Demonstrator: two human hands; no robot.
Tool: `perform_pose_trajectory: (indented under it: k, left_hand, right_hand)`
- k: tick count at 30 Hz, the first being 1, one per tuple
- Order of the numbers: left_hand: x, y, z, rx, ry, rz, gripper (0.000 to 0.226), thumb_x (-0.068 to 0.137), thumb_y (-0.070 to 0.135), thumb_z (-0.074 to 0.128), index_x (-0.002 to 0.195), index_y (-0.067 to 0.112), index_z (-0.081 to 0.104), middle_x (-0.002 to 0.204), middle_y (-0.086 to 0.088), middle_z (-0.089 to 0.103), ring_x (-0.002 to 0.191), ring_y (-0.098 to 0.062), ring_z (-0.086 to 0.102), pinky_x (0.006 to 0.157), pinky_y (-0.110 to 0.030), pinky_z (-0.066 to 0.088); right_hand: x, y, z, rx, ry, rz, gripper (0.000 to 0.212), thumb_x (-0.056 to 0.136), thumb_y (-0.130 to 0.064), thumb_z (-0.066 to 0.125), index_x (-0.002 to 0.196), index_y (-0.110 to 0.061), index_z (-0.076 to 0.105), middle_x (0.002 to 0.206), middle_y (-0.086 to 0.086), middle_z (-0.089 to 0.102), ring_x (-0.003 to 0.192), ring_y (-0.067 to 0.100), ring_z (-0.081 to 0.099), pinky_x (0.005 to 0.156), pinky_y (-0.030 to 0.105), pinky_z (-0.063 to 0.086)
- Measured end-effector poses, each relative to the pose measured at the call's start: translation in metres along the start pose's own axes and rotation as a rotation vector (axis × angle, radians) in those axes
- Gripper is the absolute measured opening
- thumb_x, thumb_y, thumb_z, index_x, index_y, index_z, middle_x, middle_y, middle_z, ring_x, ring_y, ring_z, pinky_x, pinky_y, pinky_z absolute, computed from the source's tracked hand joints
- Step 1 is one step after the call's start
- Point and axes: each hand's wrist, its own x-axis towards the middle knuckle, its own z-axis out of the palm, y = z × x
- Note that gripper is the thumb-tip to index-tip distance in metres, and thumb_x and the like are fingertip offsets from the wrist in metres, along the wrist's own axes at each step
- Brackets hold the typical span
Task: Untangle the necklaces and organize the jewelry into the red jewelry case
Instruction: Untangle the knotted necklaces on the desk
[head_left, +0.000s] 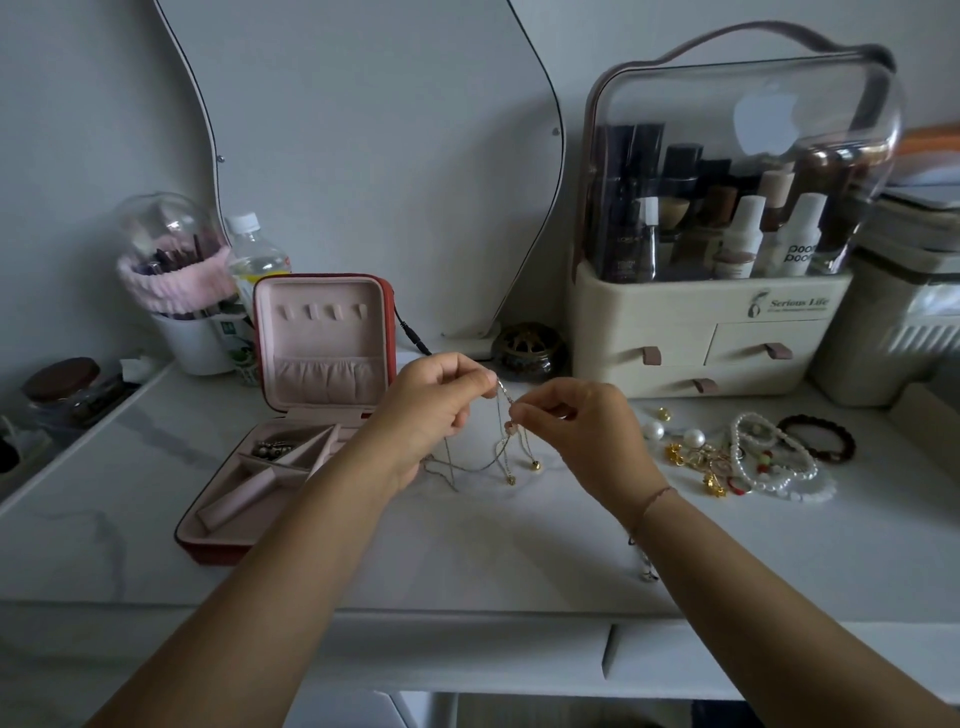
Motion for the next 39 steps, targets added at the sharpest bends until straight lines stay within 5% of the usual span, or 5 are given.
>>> perform_pose_trajectory:
  k: [5, 9, 16, 27, 39]
  left_hand:
    - [-0.001, 0.0, 0.0, 0.001, 0.004, 0.002, 0.013, 0.093, 0.016, 0.056, 0.086, 0.011, 0.066, 0.078, 0.0, 0.068, 0.048, -0.004, 0.042, 0.048, -0.017, 0.035]
    - [-0.001, 0.001, 0.001, -0.014, 0.017, 0.0, 0.012, 0.093, 0.014, 0.056, 0.086, 0.011, 0.065, 0.081, 0.0, 0.071, 0.054, -0.006, 0.049, 0.052, -0.02, 0.039]
    - [0.004, 0.001, 0.001, -0.185, 0.067, 0.01, 0.018, 0.094, 0.008, 0.052, 0.078, 0.009, 0.06, 0.073, -0.005, 0.07, 0.063, -0.014, 0.061, 0.057, -0.023, 0.047]
    - [-0.002, 0.003, 0.001, -0.096, -0.05, 0.097, 0.017, 0.094, 0.01, 0.053, 0.081, 0.011, 0.063, 0.076, -0.003, 0.065, 0.065, -0.01, 0.055, 0.06, -0.022, 0.043]
    - [-0.002, 0.001, 0.002, 0.01, -0.064, 0.046, 0.014, 0.095, 0.018, 0.055, 0.085, 0.018, 0.065, 0.063, 0.005, 0.051, 0.054, -0.006, 0.037, 0.053, -0.019, 0.031]
  right_hand:
    - [0.002, -0.004, -0.004, 0.043, -0.03, 0.07, 0.009, 0.085, -0.019, 0.068, 0.079, -0.013, 0.067, 0.072, -0.001, 0.068, 0.063, 0.005, 0.06, 0.062, 0.017, 0.051]
    - [0.004, -0.009, -0.008, 0.431, -0.177, 0.281, 0.014, 0.091, -0.014, 0.059, 0.082, -0.004, 0.061, 0.072, 0.007, 0.065, 0.063, 0.016, 0.059, 0.066, 0.024, 0.053]
    - [0.007, -0.003, -0.011, 0.661, -0.253, 0.433, 0.026, 0.098, -0.022, 0.046, 0.08, -0.008, 0.058, 0.053, -0.003, 0.033, 0.045, 0.009, 0.02, 0.04, 0.018, 0.018]
    - [0.009, -0.014, -0.01, 0.431, -0.252, 0.298, 0.013, 0.093, -0.01, 0.055, 0.104, -0.006, 0.061, 0.081, 0.006, 0.066, 0.061, 0.014, 0.06, 0.057, 0.025, 0.048]
    - [0.017, -0.011, -0.009, 0.333, -0.224, 0.193, 0.007, 0.084, -0.014, 0.068, 0.082, -0.007, 0.069, 0.051, -0.008, 0.053, 0.042, 0.004, 0.037, 0.044, 0.015, 0.035]
